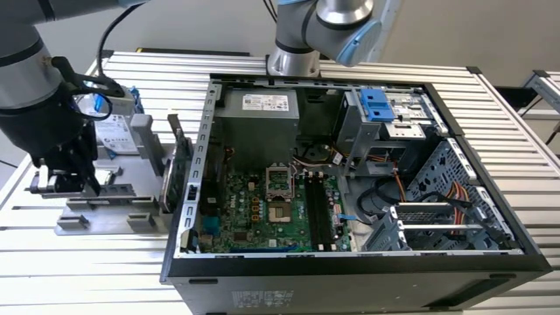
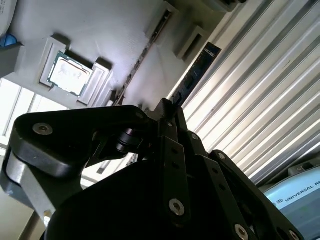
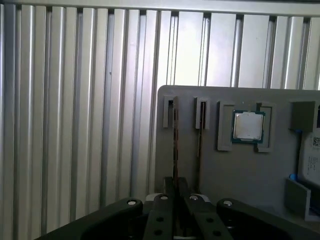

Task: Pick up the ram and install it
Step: 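Pick up the ram and move it above insertion slot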

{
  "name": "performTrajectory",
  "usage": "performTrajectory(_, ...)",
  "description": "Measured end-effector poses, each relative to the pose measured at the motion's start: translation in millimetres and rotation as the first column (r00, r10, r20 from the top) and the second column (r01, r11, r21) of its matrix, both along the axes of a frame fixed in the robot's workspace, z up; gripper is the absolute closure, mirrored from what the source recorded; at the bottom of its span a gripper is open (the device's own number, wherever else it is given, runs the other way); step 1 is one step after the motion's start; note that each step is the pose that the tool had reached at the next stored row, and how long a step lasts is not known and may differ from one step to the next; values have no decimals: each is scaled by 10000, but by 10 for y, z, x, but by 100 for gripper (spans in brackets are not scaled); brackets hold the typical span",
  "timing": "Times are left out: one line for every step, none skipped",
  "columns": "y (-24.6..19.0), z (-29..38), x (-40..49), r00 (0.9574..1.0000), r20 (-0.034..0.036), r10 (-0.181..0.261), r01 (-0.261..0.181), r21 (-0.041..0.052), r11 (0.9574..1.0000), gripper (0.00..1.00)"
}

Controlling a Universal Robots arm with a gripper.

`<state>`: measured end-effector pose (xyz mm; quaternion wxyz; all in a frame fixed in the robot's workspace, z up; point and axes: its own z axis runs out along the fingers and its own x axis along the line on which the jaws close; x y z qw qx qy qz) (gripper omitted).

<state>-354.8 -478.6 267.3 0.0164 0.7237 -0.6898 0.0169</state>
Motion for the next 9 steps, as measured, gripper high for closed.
performTrajectory(0, 9, 0, 10000, 1, -27, 27, 29, 10000, 100)
performTrajectory(0, 18, 0, 10000, 0, -56, 56, 55, 10000, 100)
performTrajectory(0, 29, 0, 10000, 0, -91, 91, 82, 9999, 100)
performTrajectory(0, 40, 0, 9999, -1, -124, 124, 106, 9999, 100)
performTrajectory(0, 53, 0, 9999, 0, -156, 156, 126, 9998, 100)
performTrajectory(0, 69, 0, 9998, -1, -185, 185, 139, 9997, 100)
performTrajectory(0, 85, 0, 9998, -1, -206, 206, 145, 9997, 100)
performTrajectory(0, 103, 0, 9997, -1, -226, 226, 149, 9996, 100)
performTrajectory(0, 121, 0, 9997, -2, -245, 245, 151, 9996, 100)
